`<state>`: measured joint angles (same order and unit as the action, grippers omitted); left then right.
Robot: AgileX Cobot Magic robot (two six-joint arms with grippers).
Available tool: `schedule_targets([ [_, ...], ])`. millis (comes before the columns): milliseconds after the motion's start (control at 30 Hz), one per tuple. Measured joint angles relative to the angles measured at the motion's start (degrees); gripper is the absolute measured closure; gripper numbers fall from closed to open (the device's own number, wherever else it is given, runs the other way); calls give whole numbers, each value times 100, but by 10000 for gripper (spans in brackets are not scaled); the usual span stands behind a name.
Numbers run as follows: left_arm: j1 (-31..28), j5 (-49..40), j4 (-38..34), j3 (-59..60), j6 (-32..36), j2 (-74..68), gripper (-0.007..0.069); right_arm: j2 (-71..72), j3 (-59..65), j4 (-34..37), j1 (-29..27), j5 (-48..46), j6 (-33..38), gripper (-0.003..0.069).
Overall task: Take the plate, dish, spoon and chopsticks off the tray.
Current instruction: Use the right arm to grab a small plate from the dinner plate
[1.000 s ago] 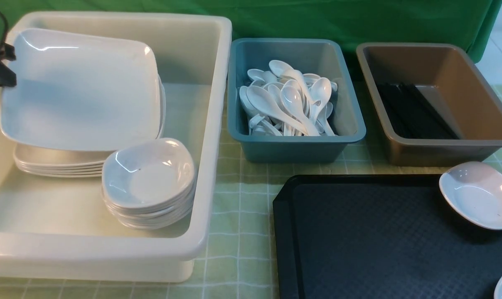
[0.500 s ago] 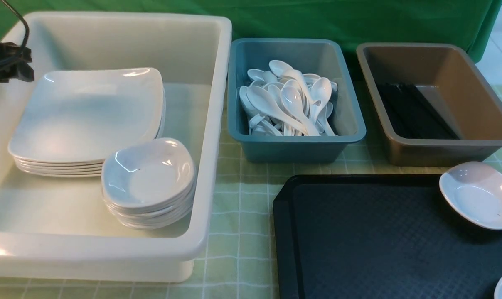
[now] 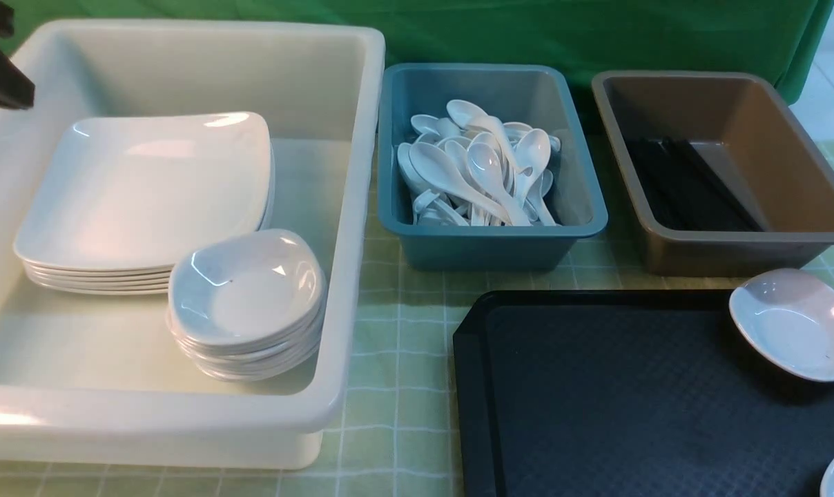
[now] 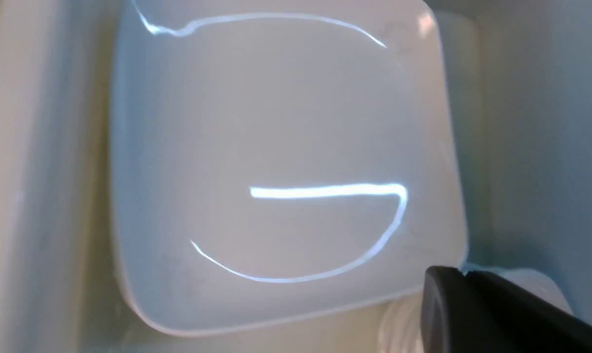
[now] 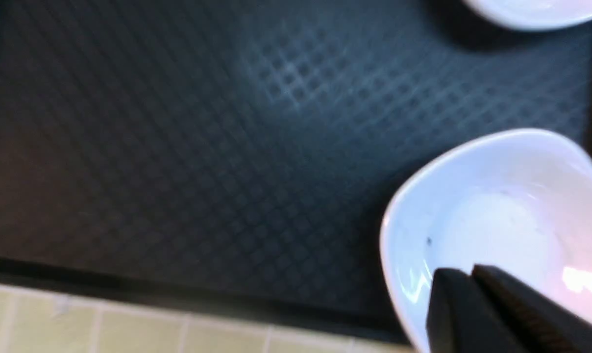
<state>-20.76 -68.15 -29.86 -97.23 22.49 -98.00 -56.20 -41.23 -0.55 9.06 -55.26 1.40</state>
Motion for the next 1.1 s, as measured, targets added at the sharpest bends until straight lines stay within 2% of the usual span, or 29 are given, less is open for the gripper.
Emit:
schedule_targets([
  [100,14,-113,-62,0,-33,117,638,-876,-114,-21,0,642,376,611],
  [233,33,-118,-50,140,-141,294,638,-1985,-476,-257,0,1578,760,491],
  [367,77,-141,-67,358,-168,434,638,-2817,-894,-901,0,1898,849,358],
  [533,77,-143,-68,605,-203,466,638,-3707,-1101,-1429,0,2154,876,321],
  [800,77,-155,-56,681,-234,461,638,-4390,-1143,-1718,4,2562,1022,328],
  [1000,77,-155,-78,681,-238,461,638,-4460,-1162,-2055,13,2589,1029,476],
  [1033,77,-155,-78,681,-244,461,638,-4466,-1168,-2121,13,2582,1031,527],
  [1100,77,-155,-78,681,-244,461,638,-4454,-1182,-2217,21,2491,1036,540],
])
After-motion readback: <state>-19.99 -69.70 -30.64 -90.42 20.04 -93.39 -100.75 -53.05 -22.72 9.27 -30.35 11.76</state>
